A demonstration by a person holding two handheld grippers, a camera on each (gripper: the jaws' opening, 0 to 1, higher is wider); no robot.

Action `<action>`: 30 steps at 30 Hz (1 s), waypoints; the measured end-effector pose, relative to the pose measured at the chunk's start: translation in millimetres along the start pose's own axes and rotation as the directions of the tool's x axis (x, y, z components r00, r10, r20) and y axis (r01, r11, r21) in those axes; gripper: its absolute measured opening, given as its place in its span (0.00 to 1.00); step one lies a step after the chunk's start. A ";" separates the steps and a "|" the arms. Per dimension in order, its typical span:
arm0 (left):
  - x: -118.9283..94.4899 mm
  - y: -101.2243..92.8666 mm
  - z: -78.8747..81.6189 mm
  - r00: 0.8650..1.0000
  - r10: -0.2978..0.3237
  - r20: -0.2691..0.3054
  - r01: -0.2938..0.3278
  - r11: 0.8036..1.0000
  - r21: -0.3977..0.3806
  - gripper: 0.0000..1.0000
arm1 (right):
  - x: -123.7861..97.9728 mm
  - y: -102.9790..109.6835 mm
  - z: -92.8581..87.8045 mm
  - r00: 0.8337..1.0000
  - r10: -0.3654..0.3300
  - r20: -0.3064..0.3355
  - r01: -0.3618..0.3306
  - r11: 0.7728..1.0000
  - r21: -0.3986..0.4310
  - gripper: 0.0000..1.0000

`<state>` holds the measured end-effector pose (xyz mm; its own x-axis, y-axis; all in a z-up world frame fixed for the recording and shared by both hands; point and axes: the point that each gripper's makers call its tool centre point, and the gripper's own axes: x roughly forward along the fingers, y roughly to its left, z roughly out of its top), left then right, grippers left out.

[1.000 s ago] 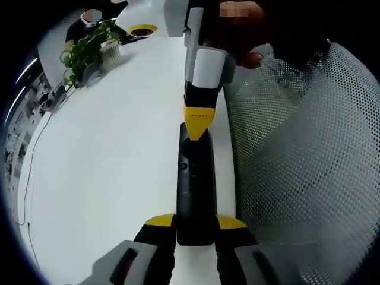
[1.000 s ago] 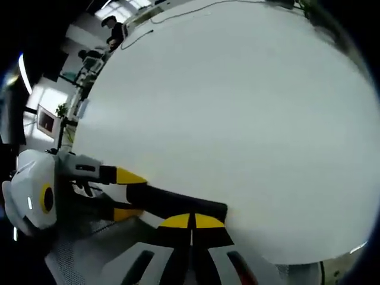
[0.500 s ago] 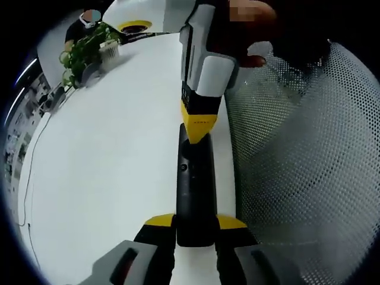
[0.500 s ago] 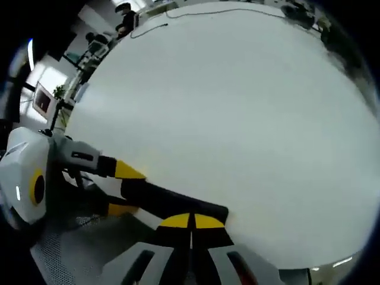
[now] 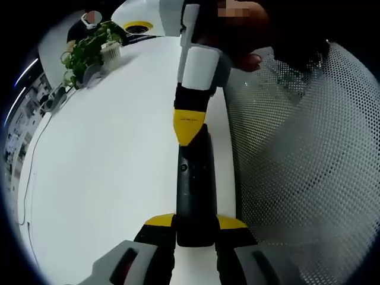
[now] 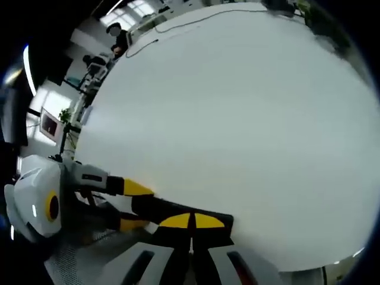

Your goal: Press the specified remote control buttons in sequence, fully releasing each button before pressing the next.

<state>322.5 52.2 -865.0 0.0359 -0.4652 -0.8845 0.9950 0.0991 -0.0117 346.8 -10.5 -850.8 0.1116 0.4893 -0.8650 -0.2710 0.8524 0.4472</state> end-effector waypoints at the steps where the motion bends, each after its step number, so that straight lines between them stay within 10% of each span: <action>1: 0.0 0.0 0.0 1.000 0.000 0.000 0.000 1.000 -0.001 0.25 | 1.6 0.4 -0.3 1.000 0.000 -0.005 0.000 1.000 -0.007 0.00; 30: 1.1 0.6 0.9 1.000 0.000 -0.007 0.000 1.000 -0.001 0.25 | 8.3 2.7 1.0 1.000 -0.007 0.012 0.008 0.994 -0.111 0.00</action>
<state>323.2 51.0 -865.5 0.0356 -0.4588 -0.8878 0.9949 0.1003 -0.0119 347.9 -3.9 -856.6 0.1251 0.4857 -0.8651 -0.3744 0.8306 0.4122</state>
